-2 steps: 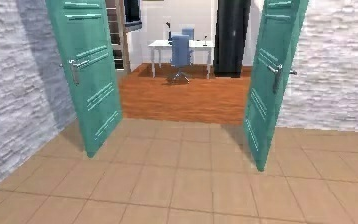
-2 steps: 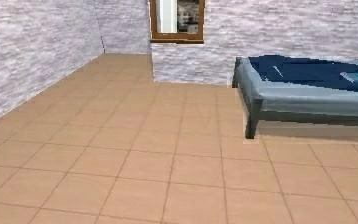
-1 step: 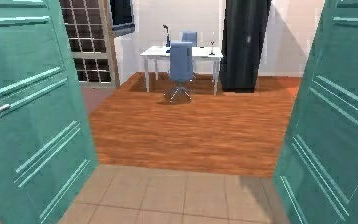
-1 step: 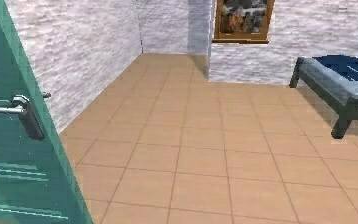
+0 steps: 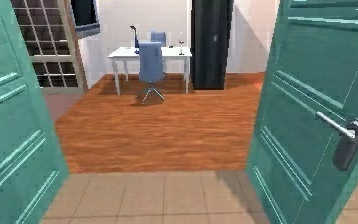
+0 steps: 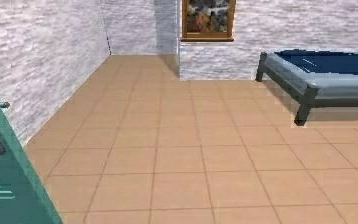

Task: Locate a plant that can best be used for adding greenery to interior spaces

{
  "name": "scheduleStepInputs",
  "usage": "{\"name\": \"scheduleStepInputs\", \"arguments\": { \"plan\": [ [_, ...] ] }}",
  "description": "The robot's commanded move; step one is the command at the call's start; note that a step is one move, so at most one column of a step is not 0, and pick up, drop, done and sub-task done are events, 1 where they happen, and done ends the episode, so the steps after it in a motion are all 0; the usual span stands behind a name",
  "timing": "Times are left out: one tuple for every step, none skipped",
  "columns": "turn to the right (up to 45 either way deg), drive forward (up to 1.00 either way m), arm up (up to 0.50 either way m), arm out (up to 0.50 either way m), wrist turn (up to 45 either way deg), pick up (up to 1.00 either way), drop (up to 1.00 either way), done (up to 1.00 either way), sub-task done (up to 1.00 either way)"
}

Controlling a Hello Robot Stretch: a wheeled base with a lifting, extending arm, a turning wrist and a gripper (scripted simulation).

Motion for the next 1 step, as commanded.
{"name": "scheduleStepInputs", "arguments": {
  "plan": [
    [0.0, 0.35, 0.00, 0.00, 0.0, 0.00, 0.00, 0.00, 0.00]
  ]
}}
